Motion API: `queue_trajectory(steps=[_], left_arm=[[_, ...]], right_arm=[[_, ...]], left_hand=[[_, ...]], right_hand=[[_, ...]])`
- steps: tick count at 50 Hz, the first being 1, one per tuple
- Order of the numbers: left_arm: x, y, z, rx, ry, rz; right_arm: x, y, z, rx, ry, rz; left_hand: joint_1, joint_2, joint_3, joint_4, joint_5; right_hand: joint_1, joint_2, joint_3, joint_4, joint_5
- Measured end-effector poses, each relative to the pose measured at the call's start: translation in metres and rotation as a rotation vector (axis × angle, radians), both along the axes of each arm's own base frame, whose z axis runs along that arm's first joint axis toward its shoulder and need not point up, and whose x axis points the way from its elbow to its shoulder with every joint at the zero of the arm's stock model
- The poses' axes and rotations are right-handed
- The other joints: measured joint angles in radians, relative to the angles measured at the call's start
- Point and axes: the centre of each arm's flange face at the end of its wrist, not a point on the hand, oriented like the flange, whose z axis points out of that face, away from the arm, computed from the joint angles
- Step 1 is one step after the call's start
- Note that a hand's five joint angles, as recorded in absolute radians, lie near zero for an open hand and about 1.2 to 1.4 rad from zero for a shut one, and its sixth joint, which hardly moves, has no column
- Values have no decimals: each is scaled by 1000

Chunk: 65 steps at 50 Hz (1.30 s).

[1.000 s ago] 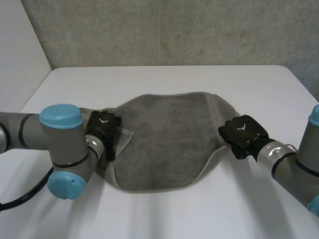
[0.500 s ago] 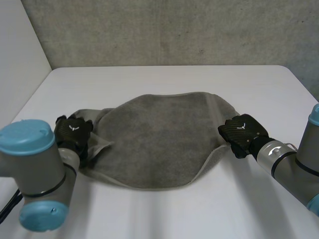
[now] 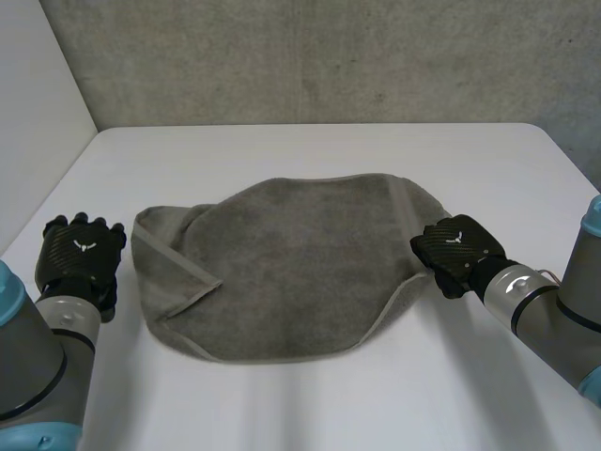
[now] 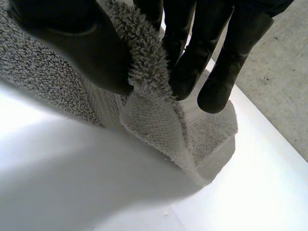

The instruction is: Fold the towel.

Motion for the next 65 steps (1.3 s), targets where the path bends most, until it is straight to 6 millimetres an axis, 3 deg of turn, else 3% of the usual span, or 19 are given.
queue_trajectory(steps=[5, 16, 23, 35, 40, 49, 57, 65], left_arm=[[-6, 1, 0, -6, 8, -45], [-55, 2, 7, -34, 56, -362], [-79, -8, -9, 13, 53, -464], [-94, -31, -44, 138, 46, -457], [-96, -37, -50, 144, 43, -445], [-82, -54, -49, 104, 13, -297], [-39, -76, -41, 51, -11, -26], [-1, -63, -20, -14, 6, 91]], right_arm=[[0, 0, 0, 0, 0, 0], [0, 1, -1, 5, 1, 0], [-1, 1, -1, 6, 1, -1], [-2, 0, -2, 3, 9, -1], [-2, 0, -2, -3, 20, -1], [-3, 0, -3, -5, 25, -1], [-3, -1, -5, 3, 26, -1], [-3, -1, -6, 4, 27, 0]], left_hand=[[-29, -22, -35, -27, -48], [-54, -50, -62, -48, -76], [-54, -50, -62, -48, -68], [-54, -50, -62, -48, -68], [-54, -50, -62, -48, -68], [-52, -47, -59, -48, -52], [32, 33, 33, 32, 47], [32, 33, 33, 32, 48]], right_hand=[[0, 0, 0, 0, 0], [0, 0, 0, 0, 0], [0, 0, 2, 0, 0], [0, 0, 2, 0, 0], [0, 0, 2, 0, 0], [0, 0, 2, 0, 0], [0, 0, 2, 0, 0], [0, 0, 2, 0, 0]])
